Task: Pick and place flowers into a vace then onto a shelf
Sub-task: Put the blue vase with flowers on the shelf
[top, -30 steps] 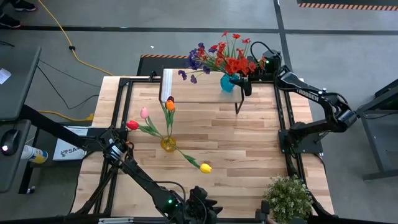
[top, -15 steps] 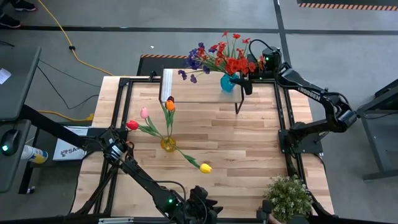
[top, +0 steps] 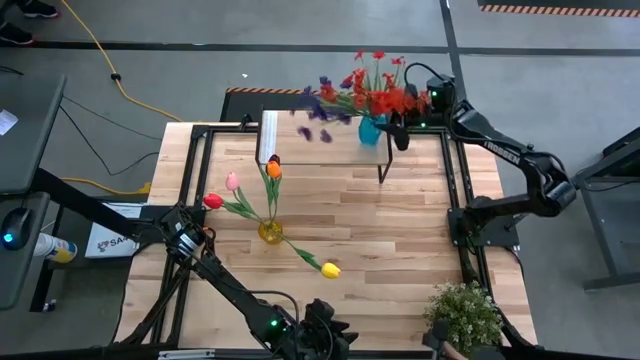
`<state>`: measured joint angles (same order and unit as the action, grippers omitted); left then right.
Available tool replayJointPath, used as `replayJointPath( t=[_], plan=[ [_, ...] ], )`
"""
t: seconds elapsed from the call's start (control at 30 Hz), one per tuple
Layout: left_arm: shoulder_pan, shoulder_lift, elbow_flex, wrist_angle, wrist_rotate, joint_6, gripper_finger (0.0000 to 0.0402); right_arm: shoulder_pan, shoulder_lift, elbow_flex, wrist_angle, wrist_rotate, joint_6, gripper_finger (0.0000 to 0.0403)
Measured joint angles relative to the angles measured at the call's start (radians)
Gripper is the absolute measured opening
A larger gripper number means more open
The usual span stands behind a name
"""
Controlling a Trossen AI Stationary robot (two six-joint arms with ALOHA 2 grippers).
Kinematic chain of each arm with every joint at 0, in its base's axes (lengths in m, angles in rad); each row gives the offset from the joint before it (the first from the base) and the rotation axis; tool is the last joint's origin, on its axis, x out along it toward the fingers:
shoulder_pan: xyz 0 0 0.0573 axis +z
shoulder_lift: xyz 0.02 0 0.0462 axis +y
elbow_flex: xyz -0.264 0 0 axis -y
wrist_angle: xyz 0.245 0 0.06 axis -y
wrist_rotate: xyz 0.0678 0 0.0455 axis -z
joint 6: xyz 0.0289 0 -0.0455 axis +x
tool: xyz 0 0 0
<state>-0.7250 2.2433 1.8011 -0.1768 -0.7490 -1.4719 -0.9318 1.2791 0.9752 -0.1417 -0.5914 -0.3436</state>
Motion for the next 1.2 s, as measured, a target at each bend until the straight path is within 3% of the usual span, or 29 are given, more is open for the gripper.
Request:
replayJointPath(
  t=[0.23,0.37,0.83,1.2],
  plan=[
    [0.000,0.000,0.000,-0.006,0.000,0.000,0.0232,-0.047,-0.023,0.000,-0.025,-0.006,0.002,0.0273],
    [0.000,0.000,0.000,-0.006,0.001,0.000,0.0232,-0.036,-0.023,0.000,-0.041,-0.044,0.006,0.0273],
    [0.000,0.000,0.000,-0.006,0.009,0.000,0.0232,-0.030,-0.023,0.000,-0.090,-0.025,0.003,0.0273],
    [-0.001,0.000,0.000,-0.005,0.010,0.000,0.0232,-0.031,-0.023,0.000,-0.144,0.115,-0.043,0.0273]
  ],
)
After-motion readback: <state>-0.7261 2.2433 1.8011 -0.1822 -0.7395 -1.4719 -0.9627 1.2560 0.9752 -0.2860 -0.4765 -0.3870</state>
